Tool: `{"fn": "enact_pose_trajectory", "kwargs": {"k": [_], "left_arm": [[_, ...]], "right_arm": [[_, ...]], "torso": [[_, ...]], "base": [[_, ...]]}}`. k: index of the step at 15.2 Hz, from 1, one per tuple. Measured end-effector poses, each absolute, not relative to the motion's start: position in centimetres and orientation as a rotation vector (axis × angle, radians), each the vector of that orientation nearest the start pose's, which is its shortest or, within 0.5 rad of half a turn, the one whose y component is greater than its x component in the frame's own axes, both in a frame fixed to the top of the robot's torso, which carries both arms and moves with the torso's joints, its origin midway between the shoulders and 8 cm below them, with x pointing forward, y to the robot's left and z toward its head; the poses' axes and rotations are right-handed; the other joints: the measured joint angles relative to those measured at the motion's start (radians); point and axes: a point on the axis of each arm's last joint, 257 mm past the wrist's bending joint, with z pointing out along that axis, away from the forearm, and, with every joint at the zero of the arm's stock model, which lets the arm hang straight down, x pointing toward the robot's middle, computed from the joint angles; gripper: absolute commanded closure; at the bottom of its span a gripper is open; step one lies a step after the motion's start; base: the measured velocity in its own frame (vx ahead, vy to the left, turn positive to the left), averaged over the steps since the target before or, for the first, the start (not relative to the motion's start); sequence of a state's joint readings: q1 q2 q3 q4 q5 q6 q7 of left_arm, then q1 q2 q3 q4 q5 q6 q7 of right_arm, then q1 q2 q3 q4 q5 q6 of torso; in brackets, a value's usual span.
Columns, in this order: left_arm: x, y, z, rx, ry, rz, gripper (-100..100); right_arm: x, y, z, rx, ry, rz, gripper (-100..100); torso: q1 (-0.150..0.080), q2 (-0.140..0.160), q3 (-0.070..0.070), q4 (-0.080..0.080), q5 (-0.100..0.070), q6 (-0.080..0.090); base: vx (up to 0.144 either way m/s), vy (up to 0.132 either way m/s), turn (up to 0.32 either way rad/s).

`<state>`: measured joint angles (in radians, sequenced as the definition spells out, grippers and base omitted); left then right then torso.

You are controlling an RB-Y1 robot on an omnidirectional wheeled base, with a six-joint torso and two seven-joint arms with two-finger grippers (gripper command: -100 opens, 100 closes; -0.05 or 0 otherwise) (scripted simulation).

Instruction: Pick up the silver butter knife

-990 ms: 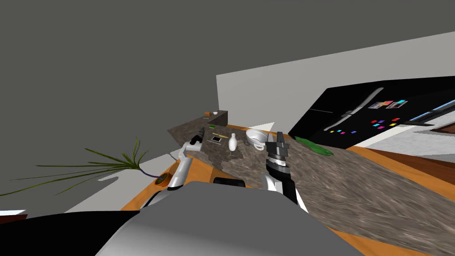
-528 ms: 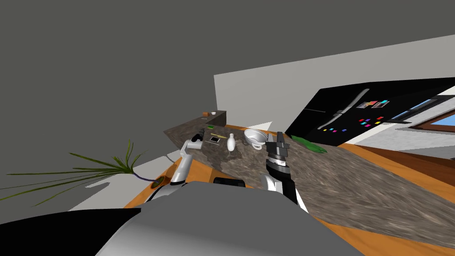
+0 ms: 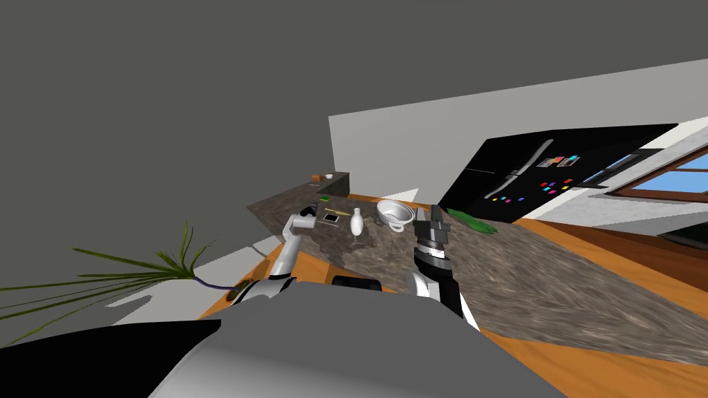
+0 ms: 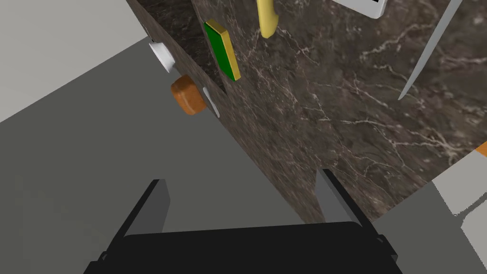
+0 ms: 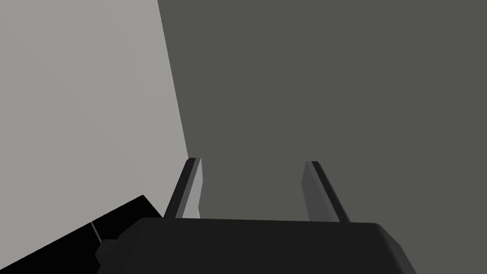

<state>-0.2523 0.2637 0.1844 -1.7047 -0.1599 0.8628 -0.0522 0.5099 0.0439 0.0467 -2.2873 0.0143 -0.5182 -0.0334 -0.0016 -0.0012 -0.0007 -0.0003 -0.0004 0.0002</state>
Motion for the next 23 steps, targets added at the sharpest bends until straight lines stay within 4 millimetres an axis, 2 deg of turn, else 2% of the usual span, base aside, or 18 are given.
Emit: {"fn": "enact_pose_trajectory", "kwargs": {"k": [12,23], "left_arm": [[54.8,42.1,-23.7,-1.536,1.578,-0.285,-100],[51.9,42.8,-27.7,-1.7,1.719,-0.072,-100]], "right_arm": [[34.0,-26.7,2.8,0.684,0.561,1.37,0],[34.0,-26.7,2.8,0.684,0.561,1.37,0]], "torso": [[0.0,0.0,0.0,0.0,0.0,0.0],[0.0,0.0,0.0,0.0,0.0,0.0]], "base": [[0.013,-0.011,-0.064],[0.016,-0.012,-0.068]]}}
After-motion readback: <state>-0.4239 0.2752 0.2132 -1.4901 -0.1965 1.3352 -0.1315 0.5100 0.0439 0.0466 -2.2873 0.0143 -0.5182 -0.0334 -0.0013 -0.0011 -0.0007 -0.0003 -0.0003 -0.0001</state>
